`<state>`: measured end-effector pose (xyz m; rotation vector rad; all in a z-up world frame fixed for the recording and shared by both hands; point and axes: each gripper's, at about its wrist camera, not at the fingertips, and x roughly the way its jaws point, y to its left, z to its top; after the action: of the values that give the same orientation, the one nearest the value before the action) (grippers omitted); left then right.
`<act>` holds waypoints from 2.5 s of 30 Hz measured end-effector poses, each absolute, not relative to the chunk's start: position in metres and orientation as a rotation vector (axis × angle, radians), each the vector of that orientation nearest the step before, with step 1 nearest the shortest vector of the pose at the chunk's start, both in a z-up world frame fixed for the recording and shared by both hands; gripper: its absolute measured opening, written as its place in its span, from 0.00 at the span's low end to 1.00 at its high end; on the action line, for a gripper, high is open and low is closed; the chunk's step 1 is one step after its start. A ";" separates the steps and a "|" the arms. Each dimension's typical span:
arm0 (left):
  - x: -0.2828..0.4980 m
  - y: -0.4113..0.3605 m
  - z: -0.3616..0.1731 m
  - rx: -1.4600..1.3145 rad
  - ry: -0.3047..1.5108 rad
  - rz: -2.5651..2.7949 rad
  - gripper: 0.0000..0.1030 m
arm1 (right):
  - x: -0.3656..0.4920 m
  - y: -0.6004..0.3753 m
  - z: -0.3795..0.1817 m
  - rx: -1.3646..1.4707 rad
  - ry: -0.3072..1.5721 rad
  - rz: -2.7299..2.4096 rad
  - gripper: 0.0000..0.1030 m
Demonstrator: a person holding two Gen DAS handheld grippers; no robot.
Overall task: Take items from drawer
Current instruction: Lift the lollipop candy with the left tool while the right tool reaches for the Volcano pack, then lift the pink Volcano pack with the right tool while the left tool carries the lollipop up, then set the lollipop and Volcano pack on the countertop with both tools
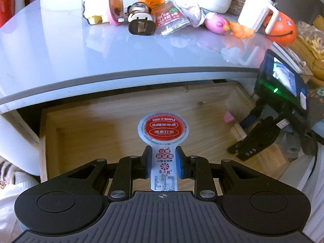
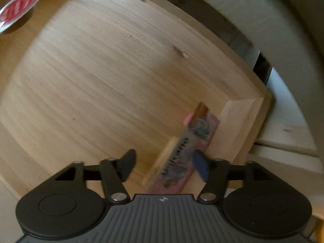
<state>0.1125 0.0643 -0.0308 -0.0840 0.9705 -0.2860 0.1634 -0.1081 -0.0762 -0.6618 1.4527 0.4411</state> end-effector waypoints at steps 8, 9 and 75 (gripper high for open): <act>0.114 0.067 -0.031 -0.099 0.980 -0.283 0.26 | 0.150 -0.113 -0.032 -0.457 1.400 0.671 0.46; 0.114 0.067 -0.031 -0.100 0.980 -0.281 0.26 | 0.150 -0.115 -0.029 -0.456 1.392 0.648 0.46; 0.094 0.079 0.133 -0.153 0.441 -0.117 0.28 | 0.117 -0.185 0.184 0.126 0.567 0.537 0.42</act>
<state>0.0935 0.0787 0.1334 -0.1532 0.4412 -0.1173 0.1169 -0.1855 0.1838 0.1257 0.5669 0.5371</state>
